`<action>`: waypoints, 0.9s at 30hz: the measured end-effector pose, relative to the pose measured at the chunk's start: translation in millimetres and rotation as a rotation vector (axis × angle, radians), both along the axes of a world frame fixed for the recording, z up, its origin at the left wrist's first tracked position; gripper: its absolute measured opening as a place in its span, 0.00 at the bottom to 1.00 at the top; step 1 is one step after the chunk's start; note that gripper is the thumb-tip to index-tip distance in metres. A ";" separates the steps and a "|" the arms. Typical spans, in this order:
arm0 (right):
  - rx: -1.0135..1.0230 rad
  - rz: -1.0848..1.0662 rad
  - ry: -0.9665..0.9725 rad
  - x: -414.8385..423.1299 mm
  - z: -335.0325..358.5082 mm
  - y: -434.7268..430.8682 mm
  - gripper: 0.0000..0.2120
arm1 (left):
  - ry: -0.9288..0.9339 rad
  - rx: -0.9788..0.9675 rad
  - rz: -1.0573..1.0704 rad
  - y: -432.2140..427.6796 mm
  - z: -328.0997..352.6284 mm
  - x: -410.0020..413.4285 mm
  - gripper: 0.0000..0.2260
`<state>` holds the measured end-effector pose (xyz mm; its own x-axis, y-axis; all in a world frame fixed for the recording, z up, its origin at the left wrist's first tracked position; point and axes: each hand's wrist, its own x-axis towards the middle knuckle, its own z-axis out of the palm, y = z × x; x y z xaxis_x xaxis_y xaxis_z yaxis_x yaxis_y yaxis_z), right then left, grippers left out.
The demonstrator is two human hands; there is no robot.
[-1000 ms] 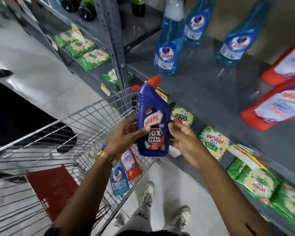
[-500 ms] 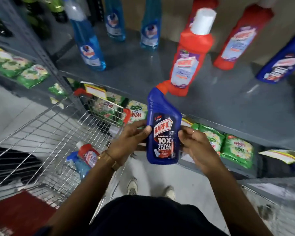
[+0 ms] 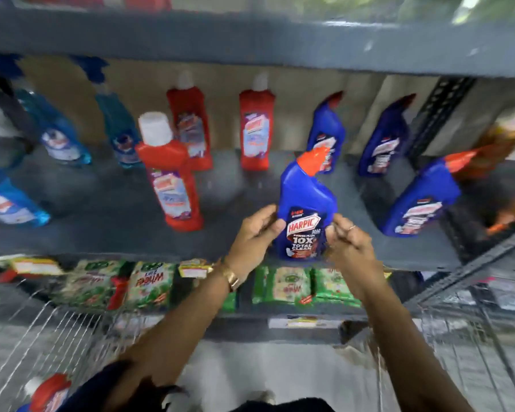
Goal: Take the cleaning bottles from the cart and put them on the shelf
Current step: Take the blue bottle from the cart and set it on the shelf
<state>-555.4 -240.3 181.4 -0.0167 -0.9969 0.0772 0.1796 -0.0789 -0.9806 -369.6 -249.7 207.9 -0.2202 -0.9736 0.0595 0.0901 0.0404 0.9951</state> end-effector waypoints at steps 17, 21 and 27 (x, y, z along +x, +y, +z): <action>-0.008 -0.101 0.106 -76.0 -16.1 -66.4 0.17 | -0.156 -0.062 0.112 -68.3 -20.3 -86.8 0.14; 0.006 -0.089 0.117 -76.4 -15.4 -67.2 0.16 | -0.149 -0.063 0.124 -67.5 -21.2 -88.3 0.15; -0.001 -0.132 0.121 -74.5 -19.1 -62.7 0.18 | -0.138 -0.074 0.101 -64.8 -21.8 -88.9 0.16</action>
